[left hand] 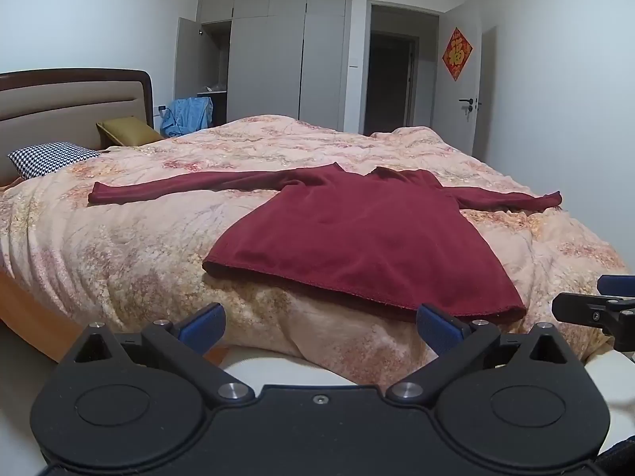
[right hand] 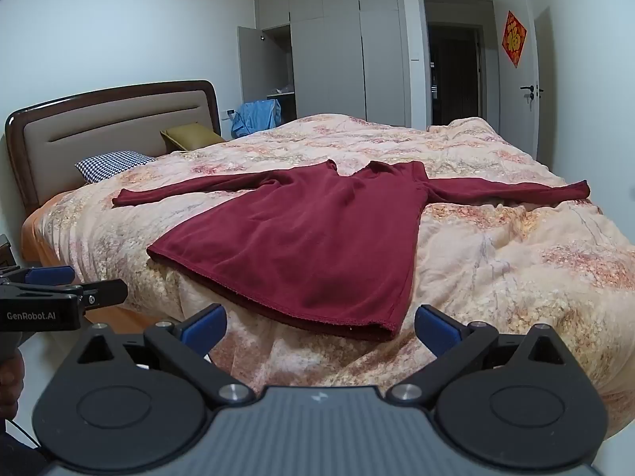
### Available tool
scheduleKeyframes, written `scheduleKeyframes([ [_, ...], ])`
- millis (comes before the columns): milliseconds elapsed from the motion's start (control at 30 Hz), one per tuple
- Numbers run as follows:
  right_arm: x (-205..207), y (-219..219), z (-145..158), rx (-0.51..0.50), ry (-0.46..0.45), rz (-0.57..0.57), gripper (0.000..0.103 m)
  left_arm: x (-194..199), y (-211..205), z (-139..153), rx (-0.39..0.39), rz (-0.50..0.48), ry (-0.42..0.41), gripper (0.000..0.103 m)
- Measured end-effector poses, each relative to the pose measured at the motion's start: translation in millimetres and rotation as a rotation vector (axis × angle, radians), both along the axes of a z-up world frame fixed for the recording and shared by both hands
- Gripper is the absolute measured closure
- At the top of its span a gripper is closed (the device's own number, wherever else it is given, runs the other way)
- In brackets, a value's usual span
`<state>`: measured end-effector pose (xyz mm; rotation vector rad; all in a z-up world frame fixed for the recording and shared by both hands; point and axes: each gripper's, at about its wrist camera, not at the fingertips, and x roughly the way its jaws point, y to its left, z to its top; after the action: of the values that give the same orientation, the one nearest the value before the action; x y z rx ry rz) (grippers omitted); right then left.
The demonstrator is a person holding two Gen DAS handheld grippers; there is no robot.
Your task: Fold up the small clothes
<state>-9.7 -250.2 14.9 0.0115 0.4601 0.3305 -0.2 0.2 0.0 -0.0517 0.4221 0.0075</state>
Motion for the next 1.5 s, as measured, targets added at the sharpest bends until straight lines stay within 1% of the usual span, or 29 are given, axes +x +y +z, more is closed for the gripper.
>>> scheduleKeyframes([
  [1500,0.4,-2.5,0.6,0.007,0.01,0.0,0.0,-1.7,0.2,5.8,0.018,0.0,-0.009,0.001],
])
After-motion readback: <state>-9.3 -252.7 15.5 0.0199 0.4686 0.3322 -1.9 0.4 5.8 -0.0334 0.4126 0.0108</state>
